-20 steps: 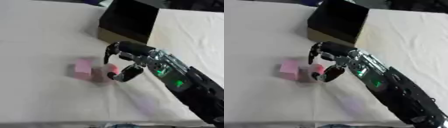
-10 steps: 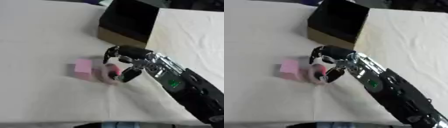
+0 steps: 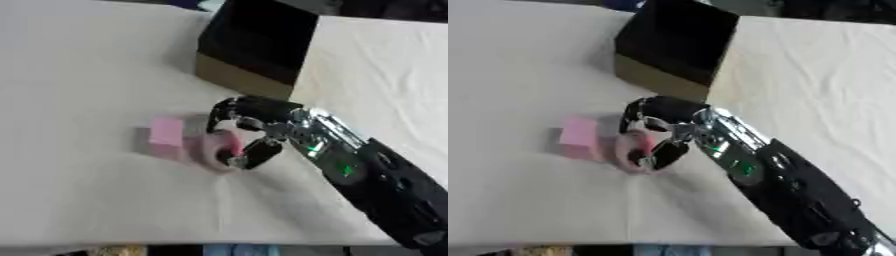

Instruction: Pick up objects on the table and place them in the box.

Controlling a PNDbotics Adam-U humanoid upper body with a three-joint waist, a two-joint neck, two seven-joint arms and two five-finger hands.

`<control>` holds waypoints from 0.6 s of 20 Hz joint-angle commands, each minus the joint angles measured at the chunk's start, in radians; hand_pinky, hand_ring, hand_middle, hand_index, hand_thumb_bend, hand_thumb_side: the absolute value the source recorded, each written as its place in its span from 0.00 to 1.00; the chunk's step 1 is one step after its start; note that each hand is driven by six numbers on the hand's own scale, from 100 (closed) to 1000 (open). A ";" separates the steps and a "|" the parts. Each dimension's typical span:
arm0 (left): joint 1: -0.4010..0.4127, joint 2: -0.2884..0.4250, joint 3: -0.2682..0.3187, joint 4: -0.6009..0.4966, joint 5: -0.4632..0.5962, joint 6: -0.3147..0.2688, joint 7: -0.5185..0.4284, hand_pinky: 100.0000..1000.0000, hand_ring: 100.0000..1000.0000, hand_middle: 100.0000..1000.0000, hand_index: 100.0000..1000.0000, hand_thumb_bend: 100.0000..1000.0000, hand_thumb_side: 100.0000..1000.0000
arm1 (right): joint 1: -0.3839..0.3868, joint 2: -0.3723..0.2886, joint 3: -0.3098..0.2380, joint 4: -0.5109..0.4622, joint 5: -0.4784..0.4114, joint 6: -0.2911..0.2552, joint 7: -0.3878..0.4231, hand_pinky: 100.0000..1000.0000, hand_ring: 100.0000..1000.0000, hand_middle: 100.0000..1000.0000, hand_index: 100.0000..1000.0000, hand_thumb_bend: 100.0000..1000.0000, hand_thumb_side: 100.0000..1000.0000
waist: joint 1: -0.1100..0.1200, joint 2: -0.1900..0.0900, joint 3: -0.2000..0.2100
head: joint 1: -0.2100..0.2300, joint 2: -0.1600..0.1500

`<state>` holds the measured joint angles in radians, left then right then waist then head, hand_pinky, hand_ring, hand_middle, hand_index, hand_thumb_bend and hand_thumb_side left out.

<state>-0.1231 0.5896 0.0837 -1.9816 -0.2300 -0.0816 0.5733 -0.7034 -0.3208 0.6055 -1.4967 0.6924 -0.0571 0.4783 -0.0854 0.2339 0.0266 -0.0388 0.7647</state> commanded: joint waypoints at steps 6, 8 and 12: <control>-0.005 0.016 0.010 -0.018 0.005 -0.008 0.007 0.69 0.66 0.66 0.87 0.36 1.00 | -0.011 -0.003 -0.025 -0.009 0.002 0.015 -0.084 0.70 0.63 0.47 0.46 0.00 0.09 | 0.009 -0.014 0.000 | 0.001 0.005; -0.005 0.016 0.010 -0.018 0.005 -0.009 0.008 0.69 0.66 0.66 0.87 0.36 1.00 | -0.010 -0.005 -0.026 -0.022 -0.014 0.026 -0.107 0.69 0.61 0.46 0.45 0.00 0.06 | 0.009 -0.014 -0.001 | 0.001 0.005; -0.004 0.019 0.011 -0.018 0.005 -0.011 0.009 0.69 0.66 0.66 0.87 0.36 1.00 | -0.012 -0.013 -0.030 -0.057 -0.062 0.058 -0.112 0.68 0.61 0.47 0.46 0.00 0.01 | 0.010 -0.016 -0.003 | 0.001 0.005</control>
<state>-0.1229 0.5896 0.0840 -1.9816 -0.2295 -0.0885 0.5797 -0.7029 -0.3146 0.5908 -1.5236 0.6497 -0.0090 0.3713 -0.0841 0.2339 0.0245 -0.0384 0.7647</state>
